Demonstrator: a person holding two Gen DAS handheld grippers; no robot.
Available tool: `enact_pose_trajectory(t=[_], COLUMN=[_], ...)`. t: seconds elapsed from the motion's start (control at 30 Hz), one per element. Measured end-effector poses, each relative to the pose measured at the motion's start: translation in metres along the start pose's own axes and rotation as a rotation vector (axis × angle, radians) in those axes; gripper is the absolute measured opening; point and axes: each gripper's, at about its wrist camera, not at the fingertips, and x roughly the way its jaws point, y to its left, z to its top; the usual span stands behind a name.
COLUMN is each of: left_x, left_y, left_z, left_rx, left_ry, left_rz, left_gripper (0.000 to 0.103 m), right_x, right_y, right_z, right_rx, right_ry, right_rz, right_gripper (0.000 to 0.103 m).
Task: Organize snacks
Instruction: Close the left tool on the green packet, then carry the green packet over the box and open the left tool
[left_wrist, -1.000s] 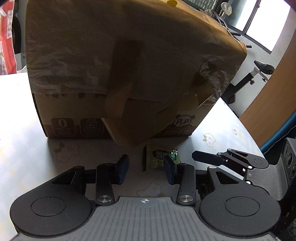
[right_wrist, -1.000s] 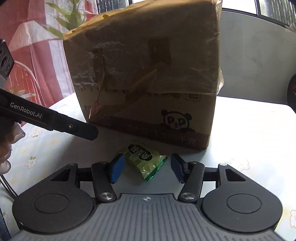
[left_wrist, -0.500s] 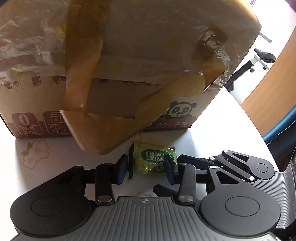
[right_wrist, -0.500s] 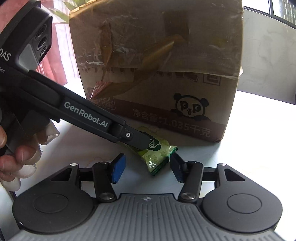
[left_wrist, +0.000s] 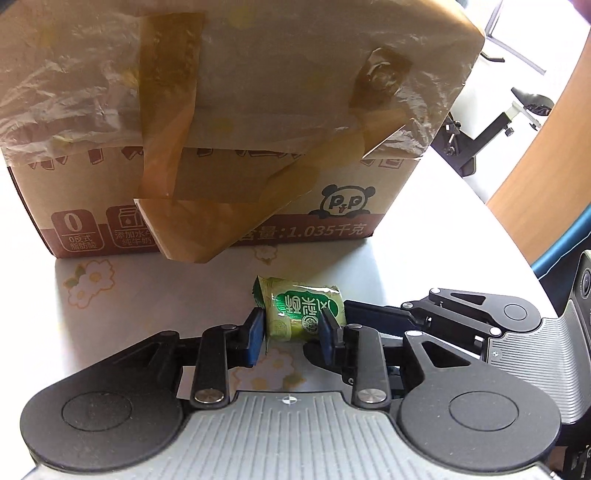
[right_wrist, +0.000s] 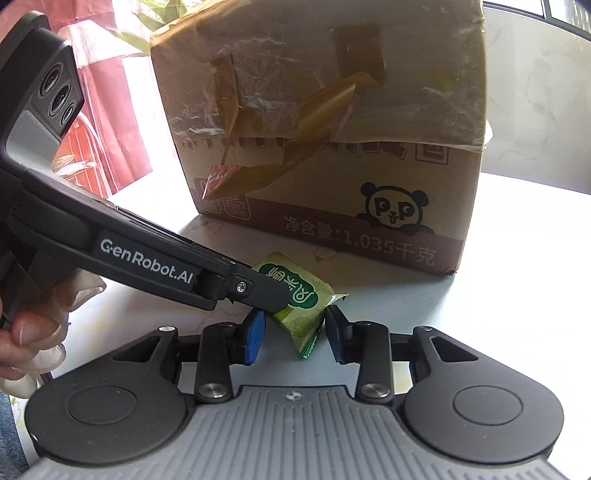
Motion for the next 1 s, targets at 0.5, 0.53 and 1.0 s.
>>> enact_pose_trajectory(t=[0.5,0.53,1.0], left_x=[-0.104,-0.108,-0.170], left_y=[-0.007,-0.012,-0.008], left_z=[0.024,0.032,0.114], left_rx=[-0.018,-0.019,0.014], left_ry=[-0.209,-0.227,-0.417], left_rz=[-0.043,-0.048,-0.066], left_gripper=[0.034,0.034,0.034], right_x=[-0.062,-0.066,-0.086], right_y=[0.033,0.035,0.047], right_z=[0.045,0.053,0.152], right_rx=[-0.105,-0.111,-0.258], right_ry=[-0.152,-0.170,-0.335], right_rz=[-0.053,-0.058,-0.101], right_gripper=[0.038,0.038,0.038])
